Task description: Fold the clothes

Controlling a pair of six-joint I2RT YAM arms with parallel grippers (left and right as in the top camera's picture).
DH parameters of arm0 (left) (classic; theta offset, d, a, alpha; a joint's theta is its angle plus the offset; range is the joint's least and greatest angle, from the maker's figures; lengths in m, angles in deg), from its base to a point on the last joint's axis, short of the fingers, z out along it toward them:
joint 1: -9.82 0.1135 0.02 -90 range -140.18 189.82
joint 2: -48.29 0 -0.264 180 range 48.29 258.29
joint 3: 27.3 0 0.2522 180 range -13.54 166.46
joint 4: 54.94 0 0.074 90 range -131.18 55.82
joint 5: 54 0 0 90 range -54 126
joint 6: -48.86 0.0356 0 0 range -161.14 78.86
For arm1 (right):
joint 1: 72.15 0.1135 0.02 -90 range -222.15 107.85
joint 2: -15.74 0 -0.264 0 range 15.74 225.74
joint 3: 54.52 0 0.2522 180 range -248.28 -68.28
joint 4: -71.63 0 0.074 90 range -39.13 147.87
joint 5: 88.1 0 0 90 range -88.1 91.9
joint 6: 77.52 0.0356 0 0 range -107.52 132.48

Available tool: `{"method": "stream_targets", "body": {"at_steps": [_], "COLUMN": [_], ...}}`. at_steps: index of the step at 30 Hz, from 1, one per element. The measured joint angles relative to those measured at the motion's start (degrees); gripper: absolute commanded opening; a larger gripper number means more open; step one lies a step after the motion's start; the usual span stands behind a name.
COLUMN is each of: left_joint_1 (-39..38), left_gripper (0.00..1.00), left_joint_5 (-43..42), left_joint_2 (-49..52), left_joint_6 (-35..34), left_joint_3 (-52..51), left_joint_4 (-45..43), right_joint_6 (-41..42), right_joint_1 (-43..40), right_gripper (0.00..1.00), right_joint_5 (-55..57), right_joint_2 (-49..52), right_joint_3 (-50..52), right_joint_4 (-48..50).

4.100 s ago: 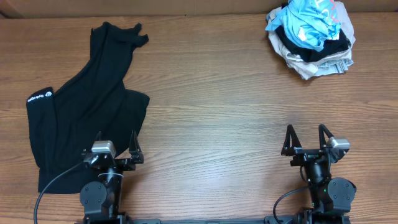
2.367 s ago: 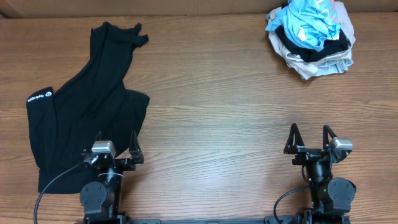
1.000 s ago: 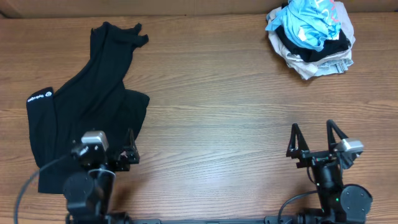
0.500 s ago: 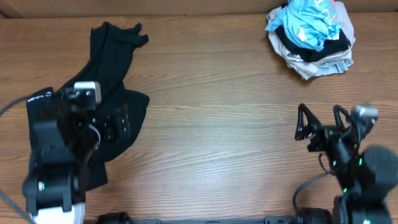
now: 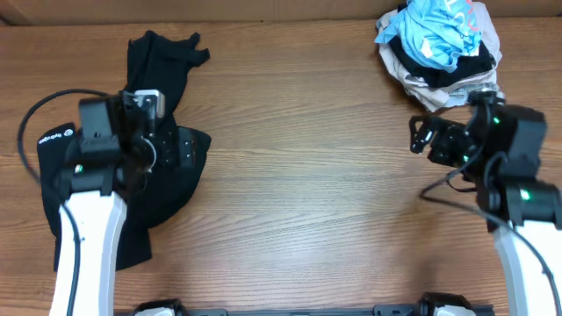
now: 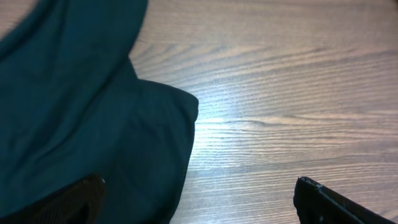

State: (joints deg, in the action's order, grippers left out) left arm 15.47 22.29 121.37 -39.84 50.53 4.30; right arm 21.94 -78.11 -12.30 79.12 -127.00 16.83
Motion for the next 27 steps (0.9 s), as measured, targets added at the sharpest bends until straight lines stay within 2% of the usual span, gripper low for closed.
{"method": "stream_targets", "body": {"at_steps": [3, 4, 7, 13, 17, 24, 25, 27], "left_joint_1": [0.0, 0.0, 0.0, -0.52, -2.38, -5.22, -5.6, -6.21], "left_gripper": [0.77, 0.75, 0.73, 0.72, 0.74, 0.77, 0.75, 0.58], "left_joint_5": [-0.68, -0.66, -0.52, 0.83, 2.71, 5.77, 6.16, 7.15], "left_joint_2": [5.01, 7.13, 12.87, 23.91, 30.12, 34.84, 35.23, 36.06], "left_joint_6": [1.68, 2.01, 2.34, 2.36, 2.54, 2.71, 2.73, 2.64], "left_joint_3": [0.09, 0.09, 0.11, 0.11, 0.11, 1.2, 1.53, 2.23], "left_joint_4": [-0.61, -0.7, -0.63, -2.58, -5.77, -9.33, -9.6, -10.23], "right_joint_6": [-0.11, -0.17, -0.24, -0.24, -0.26, -0.26, -0.28, -0.26], "right_joint_1": [0.0, 0.0, 0.0, 0.0, 0.0, 0.0, 0.0, 0.0], "right_gripper": [0.91, 0.89, 0.86, 0.85, 0.85, 0.85, 0.85, 0.83], "right_joint_5": [-1.05, -1.29, -1.75, -1.99, -2.1, -2.12, -2.12, -2.12], "right_joint_2": [3.8, 4.92, 7.23, 9.35, 9.44, 9.46, 9.46, 9.46], "right_joint_3": [0.0, 0.0, 0.0, 0.0, 0.0, 0.0, 0.0, 0.0], "right_joint_4": [-1.03, -1.46, -2.05, -2.19, -2.27, -3.98, -4.11, -4.33]}}
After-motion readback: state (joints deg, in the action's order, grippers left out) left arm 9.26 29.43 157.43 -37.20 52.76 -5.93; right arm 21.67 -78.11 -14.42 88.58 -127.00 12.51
